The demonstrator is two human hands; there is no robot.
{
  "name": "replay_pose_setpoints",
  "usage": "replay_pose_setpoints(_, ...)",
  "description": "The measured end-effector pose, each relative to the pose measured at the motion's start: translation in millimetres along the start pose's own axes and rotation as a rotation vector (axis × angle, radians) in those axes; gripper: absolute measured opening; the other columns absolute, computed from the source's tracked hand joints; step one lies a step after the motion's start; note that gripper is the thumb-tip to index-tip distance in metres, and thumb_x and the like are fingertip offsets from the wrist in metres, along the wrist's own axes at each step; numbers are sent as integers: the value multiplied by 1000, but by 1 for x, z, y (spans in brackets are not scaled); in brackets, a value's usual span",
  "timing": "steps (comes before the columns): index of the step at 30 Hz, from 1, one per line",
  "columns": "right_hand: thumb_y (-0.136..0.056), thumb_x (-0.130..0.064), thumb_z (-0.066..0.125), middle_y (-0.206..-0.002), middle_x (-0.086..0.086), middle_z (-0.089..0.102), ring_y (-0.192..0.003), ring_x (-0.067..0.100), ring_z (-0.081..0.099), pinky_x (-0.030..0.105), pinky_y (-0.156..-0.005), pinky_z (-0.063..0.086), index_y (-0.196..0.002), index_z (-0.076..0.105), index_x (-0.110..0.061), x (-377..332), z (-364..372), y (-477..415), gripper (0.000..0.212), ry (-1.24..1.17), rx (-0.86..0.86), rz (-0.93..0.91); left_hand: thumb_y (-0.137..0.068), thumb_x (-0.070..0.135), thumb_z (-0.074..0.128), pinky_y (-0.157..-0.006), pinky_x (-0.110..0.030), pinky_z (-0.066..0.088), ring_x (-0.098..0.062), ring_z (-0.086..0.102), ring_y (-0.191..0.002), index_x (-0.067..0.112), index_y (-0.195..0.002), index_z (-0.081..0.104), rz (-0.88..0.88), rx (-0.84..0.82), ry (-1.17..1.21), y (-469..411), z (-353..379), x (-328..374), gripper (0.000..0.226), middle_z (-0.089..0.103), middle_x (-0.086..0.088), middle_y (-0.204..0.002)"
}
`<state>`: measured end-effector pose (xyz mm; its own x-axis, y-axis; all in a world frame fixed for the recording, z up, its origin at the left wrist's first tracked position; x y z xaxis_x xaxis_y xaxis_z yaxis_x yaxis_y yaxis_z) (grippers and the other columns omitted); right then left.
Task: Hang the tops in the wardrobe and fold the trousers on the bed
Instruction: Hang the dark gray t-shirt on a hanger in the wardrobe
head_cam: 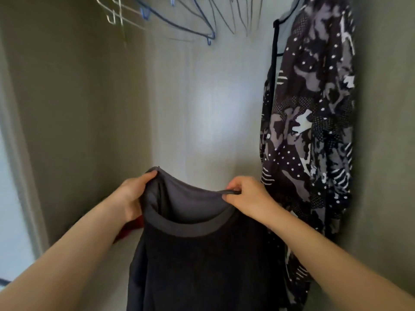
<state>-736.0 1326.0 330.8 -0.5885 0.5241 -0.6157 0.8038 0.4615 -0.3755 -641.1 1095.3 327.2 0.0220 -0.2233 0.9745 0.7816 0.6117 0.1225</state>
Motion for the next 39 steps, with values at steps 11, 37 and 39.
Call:
replay_pose_setpoints(11,-82,-7,66,-86,2,65,-85,18,60,20,-63,47,-92,69,-14,-54,-43,-46,13,-206,-75,27,-92,33,66,-64,-37,51,-29,65,-86,4,-119,64,178,57,34,9,28,100,40,69,-17,-109)
replay_pose_setpoints(37,-100,-37,34,-119,6,52,-95,24,50,38,-91,50,-135,46,-8,-186,-271,-178,47,-432,616,-52,-92,25,66,-62,-33,51,-29,64,-77,1,-115,61,416,-138,-119,-63,101,209,33,68,-16,-95)
replay_pose_setpoints(39,-98,-49,34,-130,9,51,-108,27,51,41,-99,46,-145,36,-12,-195,-274,-180,60,-378,554,-27,-92,24,66,-70,-35,53,-30,64,-78,1,-109,63,445,-141,-143,-68,104,212,29,68,-16,-94)
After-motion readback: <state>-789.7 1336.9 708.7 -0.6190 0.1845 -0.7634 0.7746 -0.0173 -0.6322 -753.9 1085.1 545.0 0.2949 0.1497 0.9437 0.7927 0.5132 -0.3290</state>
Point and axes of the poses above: each hand's wrist, its own y-axis away from the middle knuckle, its own z-axis out of the palm, x = y × z, the point moved 2 cm from there along -y, towards the middle knuckle
